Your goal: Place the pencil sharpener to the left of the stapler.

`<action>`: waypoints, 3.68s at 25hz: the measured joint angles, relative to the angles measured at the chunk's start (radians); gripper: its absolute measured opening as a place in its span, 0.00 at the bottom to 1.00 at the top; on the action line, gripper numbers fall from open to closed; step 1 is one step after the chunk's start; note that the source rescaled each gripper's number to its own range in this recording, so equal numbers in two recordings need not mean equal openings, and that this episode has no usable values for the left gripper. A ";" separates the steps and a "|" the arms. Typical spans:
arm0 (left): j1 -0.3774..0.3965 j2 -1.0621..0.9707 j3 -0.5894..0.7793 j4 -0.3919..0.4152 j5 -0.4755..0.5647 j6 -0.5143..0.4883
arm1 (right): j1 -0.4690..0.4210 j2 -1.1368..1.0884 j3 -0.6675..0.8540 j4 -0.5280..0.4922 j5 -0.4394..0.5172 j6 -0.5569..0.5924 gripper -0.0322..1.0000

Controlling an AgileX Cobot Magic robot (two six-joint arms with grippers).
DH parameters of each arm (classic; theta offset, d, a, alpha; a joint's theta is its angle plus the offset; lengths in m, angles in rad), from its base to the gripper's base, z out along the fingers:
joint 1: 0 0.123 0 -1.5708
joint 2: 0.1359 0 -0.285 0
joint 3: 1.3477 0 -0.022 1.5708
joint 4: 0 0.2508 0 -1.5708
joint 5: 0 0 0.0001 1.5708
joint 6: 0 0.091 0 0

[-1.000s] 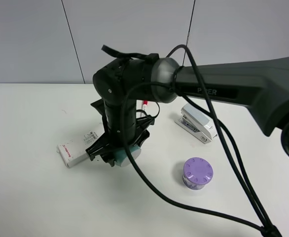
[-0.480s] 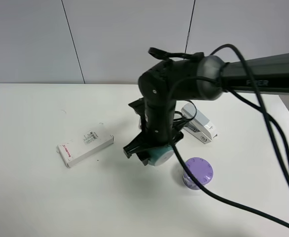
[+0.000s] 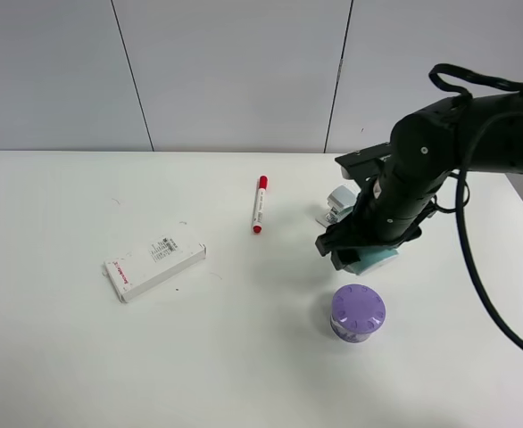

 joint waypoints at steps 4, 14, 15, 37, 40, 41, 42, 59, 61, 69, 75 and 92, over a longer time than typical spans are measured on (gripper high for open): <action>0.000 0.000 0.000 0.000 0.000 0.000 | -0.026 0.019 -0.002 0.047 -0.045 -0.106 0.03; 0.000 0.000 0.000 0.000 0.000 0.000 | -0.036 0.187 -0.151 0.089 -0.010 -0.222 0.03; 0.000 0.000 0.000 0.000 0.000 0.000 | -0.039 0.198 -0.165 0.081 0.001 -0.231 0.03; 0.000 0.000 0.000 0.000 0.000 0.000 | -0.054 0.384 -0.296 0.113 0.086 -0.289 0.03; 0.000 0.000 0.000 0.000 0.000 0.000 | -0.054 0.399 -0.296 0.123 0.090 -0.295 0.03; 0.000 0.000 0.000 0.000 0.000 0.000 | -0.054 0.401 -0.296 0.124 0.090 -0.299 0.03; 0.000 0.000 0.000 0.000 0.000 0.000 | -0.054 0.402 -0.296 0.124 0.090 -0.300 0.03; 0.000 0.000 0.000 0.000 0.000 0.000 | -0.054 0.403 -0.298 0.131 0.082 -0.325 0.28; 0.000 0.000 0.000 0.000 0.000 0.000 | -0.054 0.403 -0.298 0.131 0.080 -0.324 0.53; 0.000 0.000 0.000 0.000 0.000 0.000 | -0.052 0.342 -0.298 0.179 0.056 -0.296 0.91; 0.000 0.000 0.000 0.000 0.000 0.000 | -0.043 0.140 -0.298 0.220 0.037 -0.326 0.91; 0.000 0.000 0.000 0.000 0.000 0.000 | -0.412 -0.803 0.105 0.138 0.092 -0.162 0.91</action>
